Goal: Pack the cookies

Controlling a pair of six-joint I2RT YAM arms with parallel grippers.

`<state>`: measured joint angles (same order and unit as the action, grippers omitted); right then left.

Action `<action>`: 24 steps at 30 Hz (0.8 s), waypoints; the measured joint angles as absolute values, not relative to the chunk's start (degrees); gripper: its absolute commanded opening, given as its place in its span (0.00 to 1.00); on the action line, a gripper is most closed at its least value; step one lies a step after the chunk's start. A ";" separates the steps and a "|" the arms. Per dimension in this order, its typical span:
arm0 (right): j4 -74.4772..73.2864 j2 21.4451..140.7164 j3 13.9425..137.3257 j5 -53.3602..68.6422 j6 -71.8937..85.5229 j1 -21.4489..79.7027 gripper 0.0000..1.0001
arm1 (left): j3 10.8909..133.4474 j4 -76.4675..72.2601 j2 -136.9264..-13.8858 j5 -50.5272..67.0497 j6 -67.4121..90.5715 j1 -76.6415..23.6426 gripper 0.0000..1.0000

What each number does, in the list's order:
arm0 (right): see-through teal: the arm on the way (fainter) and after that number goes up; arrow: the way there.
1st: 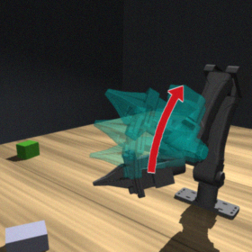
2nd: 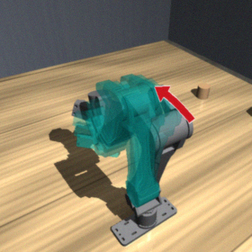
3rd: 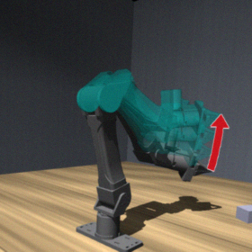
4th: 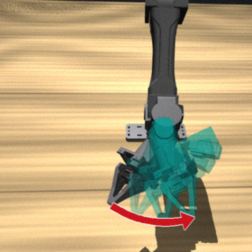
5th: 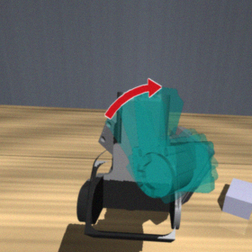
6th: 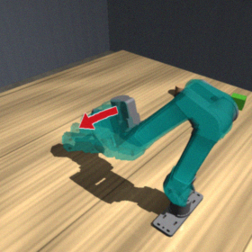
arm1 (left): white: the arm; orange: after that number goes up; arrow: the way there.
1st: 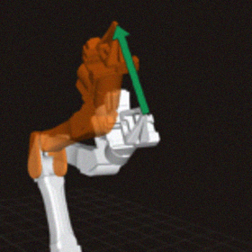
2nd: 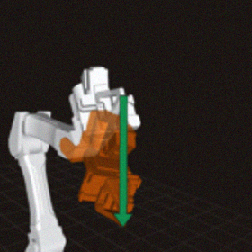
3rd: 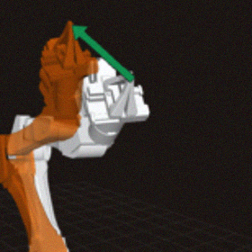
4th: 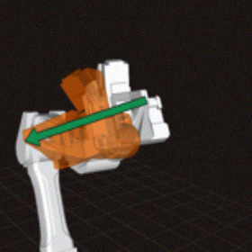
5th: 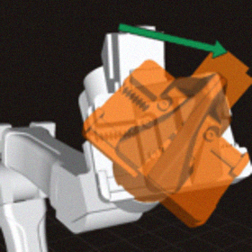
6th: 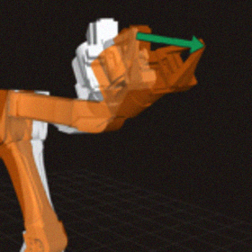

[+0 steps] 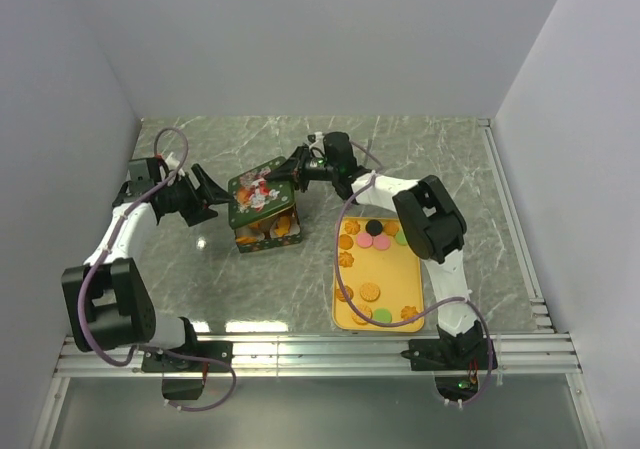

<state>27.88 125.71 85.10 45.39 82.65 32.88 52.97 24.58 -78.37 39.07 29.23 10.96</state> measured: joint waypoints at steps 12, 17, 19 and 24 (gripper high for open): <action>28.32 129.82 86.32 43.88 82.21 35.05 0.00 | 51.99 18.61 -87.22 40.34 29.69 10.96 0.76; 27.79 130.74 86.35 42.94 81.25 35.29 0.00 | 51.53 17.50 -90.00 40.66 29.85 10.79 0.66; 27.83 130.74 86.35 42.81 80.95 35.29 0.00 | 51.51 17.15 -91.26 40.60 29.82 10.35 0.62; 27.81 130.74 86.21 42.87 79.55 35.27 0.00 | 51.59 16.97 -93.41 39.97 29.65 8.71 0.57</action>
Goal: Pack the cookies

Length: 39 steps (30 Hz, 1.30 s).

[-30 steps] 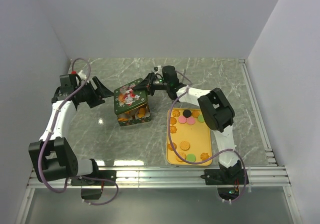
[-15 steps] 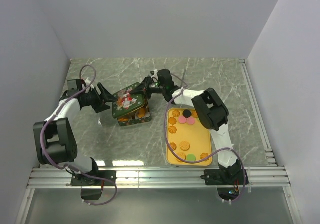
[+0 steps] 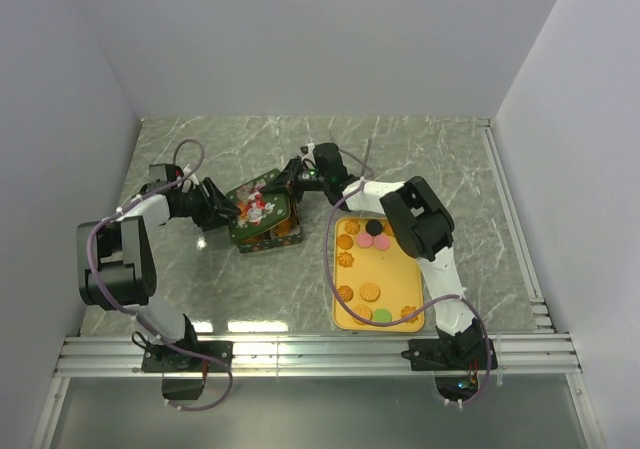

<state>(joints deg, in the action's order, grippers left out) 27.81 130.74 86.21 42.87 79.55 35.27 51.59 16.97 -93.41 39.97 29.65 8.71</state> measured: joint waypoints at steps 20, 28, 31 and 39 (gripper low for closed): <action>14.00 127.22 83.77 41.32 66.63 34.63 0.61 | 52.84 18.28 -94.26 35.66 28.14 4.73 0.45; -2.37 124.51 87.39 37.15 58.15 34.63 0.64 | 53.04 18.52 -94.28 35.64 28.16 3.64 0.44; -11.90 124.51 91.79 33.43 54.52 34.61 0.65 | 53.45 18.85 -94.48 35.55 28.16 3.55 0.43; -26.83 122.65 96.18 25.21 47.86 34.20 0.65 | 54.54 19.66 -95.02 35.27 28.12 3.42 0.43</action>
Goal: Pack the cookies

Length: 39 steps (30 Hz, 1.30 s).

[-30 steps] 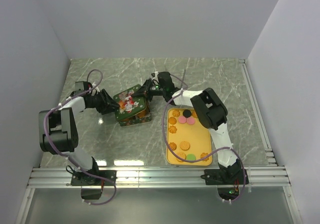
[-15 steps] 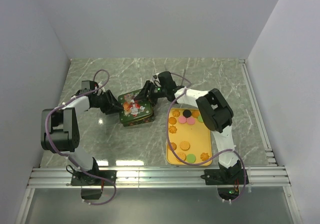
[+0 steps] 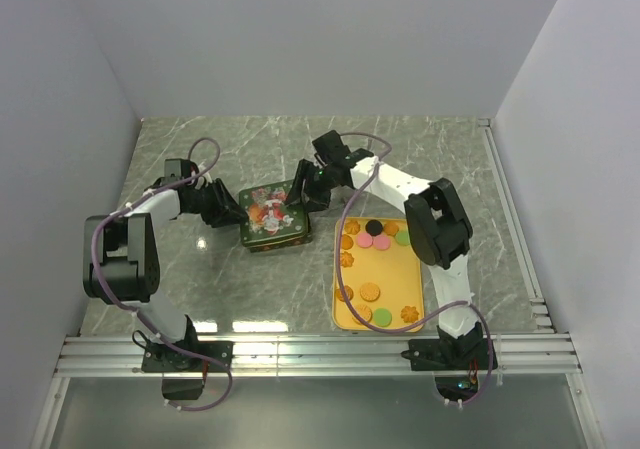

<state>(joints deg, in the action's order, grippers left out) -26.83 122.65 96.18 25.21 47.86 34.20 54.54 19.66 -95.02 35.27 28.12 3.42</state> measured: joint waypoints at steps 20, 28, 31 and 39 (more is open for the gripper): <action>-32.80 111.72 85.76 15.22 41.52 26.72 0.27 | 58.00 22.72 -95.48 33.50 27.22 0.75 0.44; -29.26 118.93 86.39 20.95 41.56 27.73 0.17 | 61.10 24.27 -97.30 31.68 26.41 -1.72 0.51; -28.58 122.39 88.01 23.53 42.15 28.53 0.15 | 62.61 25.32 -97.97 30.89 26.24 -2.72 0.55; -26.11 124.27 88.73 26.30 43.22 29.10 0.12 | 67.51 28.45 -99.57 27.00 25.58 -5.30 0.64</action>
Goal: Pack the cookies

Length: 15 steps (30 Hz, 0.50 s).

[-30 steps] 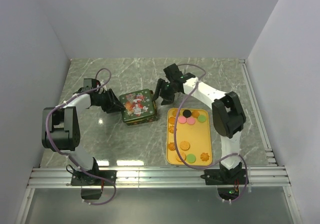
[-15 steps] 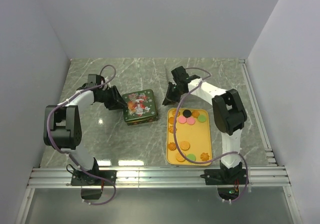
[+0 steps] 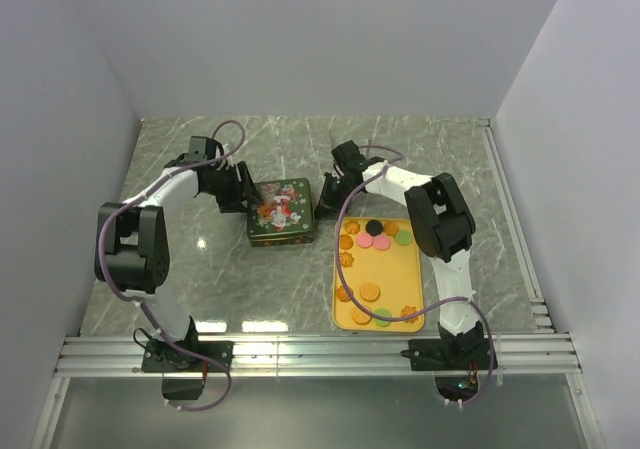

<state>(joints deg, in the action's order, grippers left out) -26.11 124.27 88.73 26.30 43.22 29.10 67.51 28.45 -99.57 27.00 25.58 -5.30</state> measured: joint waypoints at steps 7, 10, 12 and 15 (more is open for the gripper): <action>-24.60 124.27 88.40 27.97 44.01 28.71 0.11 | 71.68 31.55 -101.62 22.35 24.99 -7.79 0.65; -23.03 124.27 87.66 29.02 44.47 28.27 0.11 | 72.42 32.42 -101.97 20.29 24.77 -8.91 0.66; -22.28 124.27 87.26 29.63 44.95 28.05 0.10 | 72.60 32.58 -101.97 19.44 24.75 -9.39 0.66; -21.30 124.29 86.80 30.37 45.47 27.73 0.10 | 73.06 33.21 -102.04 17.91 24.86 -10.09 0.66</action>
